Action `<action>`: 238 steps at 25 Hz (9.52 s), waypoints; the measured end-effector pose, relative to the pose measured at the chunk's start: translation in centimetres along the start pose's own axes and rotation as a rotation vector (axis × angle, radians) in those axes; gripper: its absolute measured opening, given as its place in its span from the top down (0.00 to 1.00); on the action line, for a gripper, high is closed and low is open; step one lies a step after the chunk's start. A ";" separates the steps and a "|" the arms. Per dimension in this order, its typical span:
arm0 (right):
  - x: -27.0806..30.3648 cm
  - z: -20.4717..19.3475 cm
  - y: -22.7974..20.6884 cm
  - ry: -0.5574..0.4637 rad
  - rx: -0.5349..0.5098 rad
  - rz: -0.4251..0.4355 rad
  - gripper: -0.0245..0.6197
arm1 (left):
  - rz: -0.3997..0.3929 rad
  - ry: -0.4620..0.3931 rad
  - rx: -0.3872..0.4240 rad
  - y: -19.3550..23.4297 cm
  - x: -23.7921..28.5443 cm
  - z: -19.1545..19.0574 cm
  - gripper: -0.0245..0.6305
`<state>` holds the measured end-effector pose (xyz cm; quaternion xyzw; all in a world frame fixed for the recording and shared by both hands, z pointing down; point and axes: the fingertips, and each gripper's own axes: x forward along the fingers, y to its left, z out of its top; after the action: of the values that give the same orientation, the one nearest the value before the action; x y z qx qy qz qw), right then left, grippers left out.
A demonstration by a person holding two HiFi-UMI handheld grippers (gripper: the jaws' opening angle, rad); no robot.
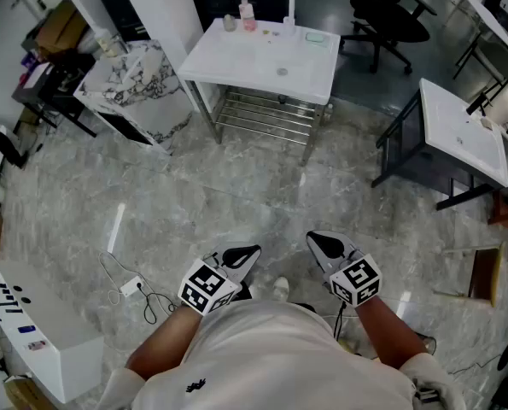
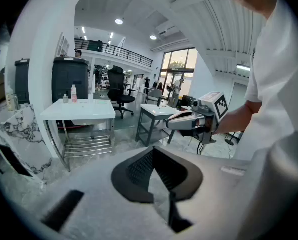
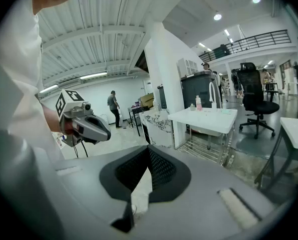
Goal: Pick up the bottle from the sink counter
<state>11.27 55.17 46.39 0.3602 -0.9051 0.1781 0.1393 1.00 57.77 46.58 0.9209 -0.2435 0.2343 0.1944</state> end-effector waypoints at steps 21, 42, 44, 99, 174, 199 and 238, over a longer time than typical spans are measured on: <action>18.7 9.7 -0.3 -0.032 -0.041 -0.018 0.95 | 0.129 -0.223 0.030 26.8 -5.2 9.3 0.28; 29.5 19.4 -17.7 -0.034 -0.048 -0.015 0.94 | 0.204 -0.188 -0.037 45.9 6.2 19.7 0.25; 30.8 21.5 -20.8 -0.030 -0.064 0.010 0.94 | 0.224 -0.183 -0.034 47.7 8.0 22.0 0.25; 57.1 29.6 -50.0 0.273 0.299 -0.366 0.94 | 0.258 0.036 0.025 102.4 41.1 35.9 0.28; 44.1 23.3 -43.0 0.162 0.189 -0.170 0.94 | 0.209 -0.008 0.099 78.0 24.1 38.7 0.44; 38.7 20.0 -37.3 0.141 0.126 -0.081 0.94 | 0.123 0.009 0.135 61.4 17.9 35.8 0.44; 36.6 19.6 -36.5 0.125 0.098 -0.061 0.95 | 0.092 0.028 0.153 57.9 18.3 35.3 0.44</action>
<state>8.79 0.11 50.85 0.3821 -0.8734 0.2400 0.1830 -4.24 -12.11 41.52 0.9175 -0.2643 0.2739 0.1157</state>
